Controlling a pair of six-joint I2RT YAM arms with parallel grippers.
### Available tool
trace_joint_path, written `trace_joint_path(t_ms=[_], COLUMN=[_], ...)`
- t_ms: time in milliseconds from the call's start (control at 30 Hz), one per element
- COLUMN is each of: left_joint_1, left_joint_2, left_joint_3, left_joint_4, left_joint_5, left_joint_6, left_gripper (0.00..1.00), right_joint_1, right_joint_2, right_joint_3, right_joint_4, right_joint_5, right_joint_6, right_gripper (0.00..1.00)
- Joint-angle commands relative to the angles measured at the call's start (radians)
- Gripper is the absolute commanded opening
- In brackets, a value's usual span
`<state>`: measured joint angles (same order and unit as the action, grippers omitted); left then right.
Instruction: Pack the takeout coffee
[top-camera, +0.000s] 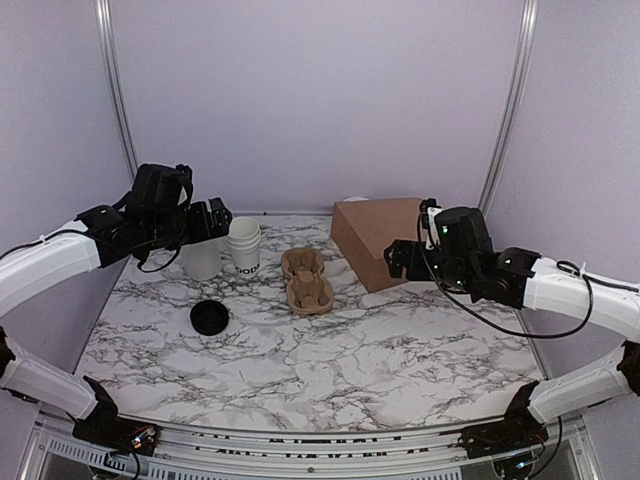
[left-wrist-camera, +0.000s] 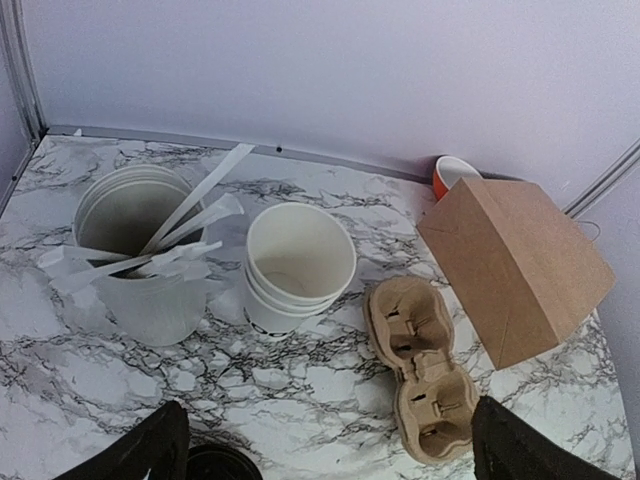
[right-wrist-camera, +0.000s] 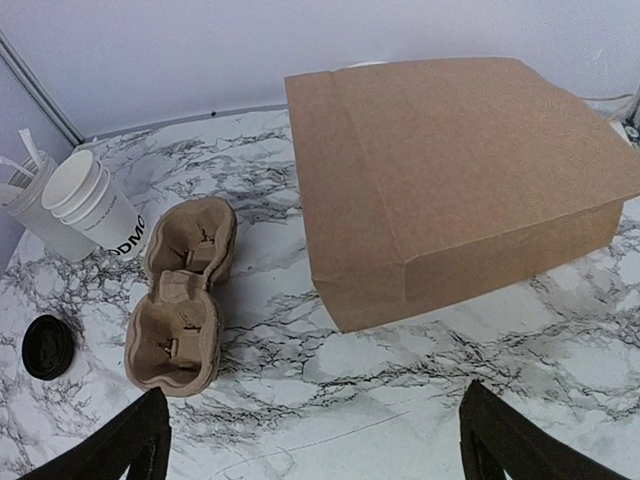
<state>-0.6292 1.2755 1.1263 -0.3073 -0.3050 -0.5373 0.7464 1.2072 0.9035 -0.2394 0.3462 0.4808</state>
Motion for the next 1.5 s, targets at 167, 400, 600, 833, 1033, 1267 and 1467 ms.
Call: trace_joint_path(t_ms=[167, 400, 600, 833, 1033, 1267, 1467], left_joint_1=[0.004, 0.003, 0.006, 0.026, 0.058, 0.091, 0.111], left_joint_2=[0.259, 0.4, 0.454, 0.535, 0.57, 0.589, 0.629], left_joint_3=[0.259, 0.365, 0.412, 0.482, 0.491, 0.484, 0.517], left_joint_4=[-0.141, -0.192, -0.209, -0.23, -0.233, -0.233, -0.232], left_joint_5=[0.026, 0.032, -0.063, -0.105, -0.095, -0.095, -0.09], left_joint_6=[-0.065, -0.097, -0.115, -0.113, -0.116, -0.101, -0.073], left_gripper=[0.9, 0.83, 0.79, 0.67, 0.6, 0.53, 0.46], right_joint_1=[-0.039, -0.042, -0.042, -0.042, -0.042, -0.042, -0.042], right_joint_2=[-0.015, -0.071, -0.09, -0.092, -0.099, -0.078, -0.066], right_joint_3=[0.068, 0.023, 0.009, 0.006, -0.016, -0.002, 0.007], right_joint_4=[0.012, 0.012, -0.004, -0.006, 0.004, 0.011, 0.004], right_joint_5=[-0.084, -0.077, -0.077, -0.096, -0.116, -0.121, -0.129], right_joint_6=[-0.008, -0.016, -0.035, -0.043, -0.025, -0.026, -0.024], right_gripper=[0.97, 0.97, 0.97, 0.97, 0.96, 0.96, 0.96])
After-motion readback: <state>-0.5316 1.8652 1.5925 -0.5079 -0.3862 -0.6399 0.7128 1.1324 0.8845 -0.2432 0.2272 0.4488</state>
